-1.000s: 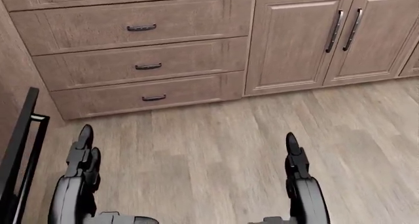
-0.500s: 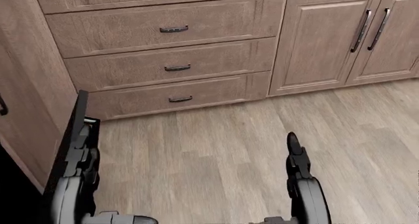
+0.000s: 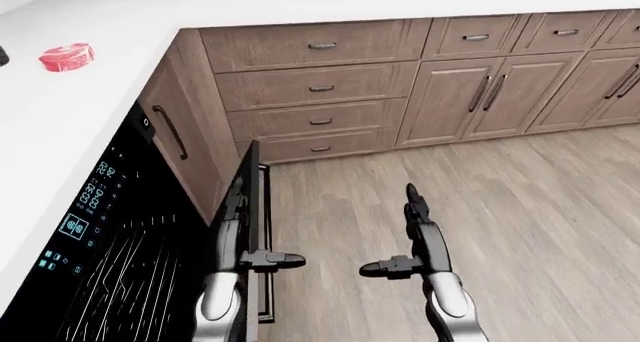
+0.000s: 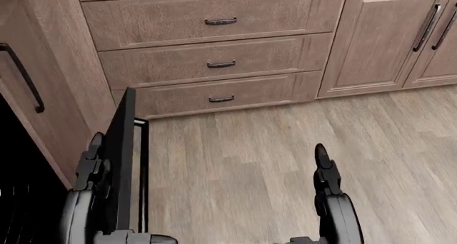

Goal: Close the dishwasher door

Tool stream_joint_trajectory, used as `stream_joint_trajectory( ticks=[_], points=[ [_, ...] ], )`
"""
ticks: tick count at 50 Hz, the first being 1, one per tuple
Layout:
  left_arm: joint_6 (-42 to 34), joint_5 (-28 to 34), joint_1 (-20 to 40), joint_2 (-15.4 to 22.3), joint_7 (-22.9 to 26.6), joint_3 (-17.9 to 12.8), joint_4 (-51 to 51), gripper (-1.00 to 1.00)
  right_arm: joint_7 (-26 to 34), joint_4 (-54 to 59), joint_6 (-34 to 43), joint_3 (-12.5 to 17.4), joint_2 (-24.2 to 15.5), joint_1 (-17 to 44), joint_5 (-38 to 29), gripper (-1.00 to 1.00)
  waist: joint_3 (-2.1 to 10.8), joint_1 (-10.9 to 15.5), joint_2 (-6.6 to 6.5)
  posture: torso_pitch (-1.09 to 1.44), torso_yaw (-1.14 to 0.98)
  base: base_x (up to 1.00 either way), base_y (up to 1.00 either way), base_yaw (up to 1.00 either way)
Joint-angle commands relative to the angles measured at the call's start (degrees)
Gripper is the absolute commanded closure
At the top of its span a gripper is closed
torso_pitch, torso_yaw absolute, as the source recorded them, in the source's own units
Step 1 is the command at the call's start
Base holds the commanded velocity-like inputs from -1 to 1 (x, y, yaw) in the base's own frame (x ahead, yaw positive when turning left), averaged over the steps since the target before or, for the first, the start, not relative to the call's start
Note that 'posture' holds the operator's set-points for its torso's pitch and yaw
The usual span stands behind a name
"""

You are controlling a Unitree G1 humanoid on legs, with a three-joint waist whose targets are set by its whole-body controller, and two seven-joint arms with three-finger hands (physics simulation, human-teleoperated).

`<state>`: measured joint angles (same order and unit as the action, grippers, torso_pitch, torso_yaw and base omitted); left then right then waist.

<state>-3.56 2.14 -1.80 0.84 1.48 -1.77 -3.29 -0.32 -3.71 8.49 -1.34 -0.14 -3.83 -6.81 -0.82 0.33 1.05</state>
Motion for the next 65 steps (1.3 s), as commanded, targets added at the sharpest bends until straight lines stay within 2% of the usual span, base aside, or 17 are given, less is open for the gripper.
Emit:
stream_joint_trajectory(
  ticks=[1, 2, 5, 11, 14, 16, 20, 21, 22, 26, 30, 35, 41, 43, 50, 62, 65],
  points=[
    [-2.91, 0.3, 2.06, -0.82, -0.67, 1.56, -6.05, -1.0, 0.0, -2.74, -1.21, -0.35, 0.02, 0.61, -0.13, -1.0, 1.01, -0.11, -0.3, 0.0, 0.0, 0.0, 0.0, 0.0],
    [-4.94, 0.97, 2.51, -1.46, -0.77, 3.43, -7.73, -1.0, 0.12, -3.23, -1.02, -0.19, -0.07, 0.37, -0.01, -1.0, 1.16, -0.1, -0.33, 0.0, 0.0, 0.0, 0.0, 0.0],
    [-6.77, 1.5, 4.28, -3.02, -1.94, 6.34, -6.38, -1.0, 0.25, -3.55, -0.94, -0.03, -0.12, 0.19, 0.08, -1.0, 1.35, 0.04, -0.3, 0.0, 0.0, 0.0, 0.0, 0.0],
    [-2.5, 3.94, 5.96, -7.12, -4.77, 13.47, 5.37, -1.0, 0.39, -5.15, -0.39, 0.01, -0.13, -0.46, 0.04, -1.0, 1.86, 0.27, -0.1, 0.0, 0.0, 0.0, 0.0, 0.0],
    [-1.69, 3.91, 8.64, -8.62, -5.44, 13.98, 11.45, -1.0, 0.42, -5.66, -0.22, 0.03, -0.12, -0.69, 0.04, -1.0, 1.87, 0.15, 0.18, 0.0, 0.0, 0.0, 0.0, 0.0],
    [0.03, 2.39, 12.64, -10.16, -6.08, 12.51, 20.48, -1.0, 0.35, -5.84, -0.18, -0.15, -0.06, -0.8, -0.11, -1.0, 1.78, 0.12, 0.41, 0.0, 0.0, 0.0, 0.0, 0.0],
    [9.33, 3.78, 14.99, -12.29, -7.37, 12.78, 36.15, -1.0, 0.36, -6.04, -0.1, -0.2, -0.04, -0.87, -0.05, -1.0, 1.8, 0.18, 0.8, 0.0, 0.0, 0.0, 0.0, 0.0],
    [15.07, 5.18, 16.31, -13.06, -8.43, 12.94, 44.78, -1.0, 0.39, -6.19, -0.13, -0.17, -0.05, -1.01, 0.03, -1.0, 1.86, 0.12, 0.86, 0.0, 0.0, 0.0, 0.0, 0.0],
    [17.09, 5.83, 17.25, -13.39, -8.67, 12.41, 48.2, -1.0, 0.41, -6.35, -0.04, -0.16, -0.07, -1.07, 0.04, -1.0, 1.83, 0.12, 0.99, 0.0, 0.0, 0.0, 0.0, 0.0],
    [30.38, 9.29, 24.46, -14.3, -11.82, 8.65, 72.98, -1.0, 0.54, -7.48, 0.52, -0.05, -0.11, -1.36, 0.14, -1.0, 2.07, 0.26, 1.44, 0.0, 0.0, 0.0, 0.0, 0.0],
    [31.59, 11.92, 24.41, -13.77, -11.85, 5.17, 80.08, -1.0, 0.61, -8.06, 0.9, 0.0, -0.12, -1.44, 0.17, -1.0, 2.05, -0.09, 1.58, 0.0, 0.0, 0.0, 0.0, 0.0],
    [27.0, 12.87, 23.47, -11.96, -10.34, 0.47, 82.05, -1.0, 0.69, -8.81, 1.16, 0.09, -0.16, -1.73, 0.21, -1.0, 1.91, -0.23, 1.27, 0.0, 0.0, 0.0, 0.0, 0.0],
    [17.16, 7.93, 25.51, -8.96, -7.5, -7.15, 82.47, -1.0, 0.67, -9.08, 1.14, 0.05, -0.13, -1.84, 0.15, -1.0, 1.85, -0.36, 0.64, 0.0, 0.0, 0.0, 0.0, 0.0],
    [11.47, 4.62, 26.52, -7.36, -6.73, -10.51, 82.56, -1.0, 0.68, -9.78, 1.44, 0.02, -0.1, -2.09, 0.16, -1.0, 1.82, -0.39, 0.42, 0.0, 0.0, 0.0, 0.0, 0.0],
    [1.93, 0.25, 29.19, -3.71, -8.48, -15.7, 82.62, -1.0, 0.66, -11.06, 1.75, -0.01, -0.1, -2.66, 0.13, -1.0, 1.75, -0.52, -0.3, 0.0, 0.0, 0.0, 0.0, 0.0],
    [-3.0, -2.23, 31.19, -0.26, -13.11, -19.2, 82.62, -1.0, 0.65, -11.99, 2.0, 0.04, -0.09, -3.04, 0.12, -1.0, 2.01, -1.05, -0.34, 0.0, 0.0, 0.0, 0.0, 0.0],
    [-3.12, -3.35, 31.51, 0.03, -15.76, -20.18, 82.6, -1.0, 0.67, -12.07, 2.17, 0.06, -0.11, -2.97, 0.13, -1.0, 2.11, -1.16, -0.27, 0.0, 0.0, 0.0, 0.0, 0.0]
  ],
)
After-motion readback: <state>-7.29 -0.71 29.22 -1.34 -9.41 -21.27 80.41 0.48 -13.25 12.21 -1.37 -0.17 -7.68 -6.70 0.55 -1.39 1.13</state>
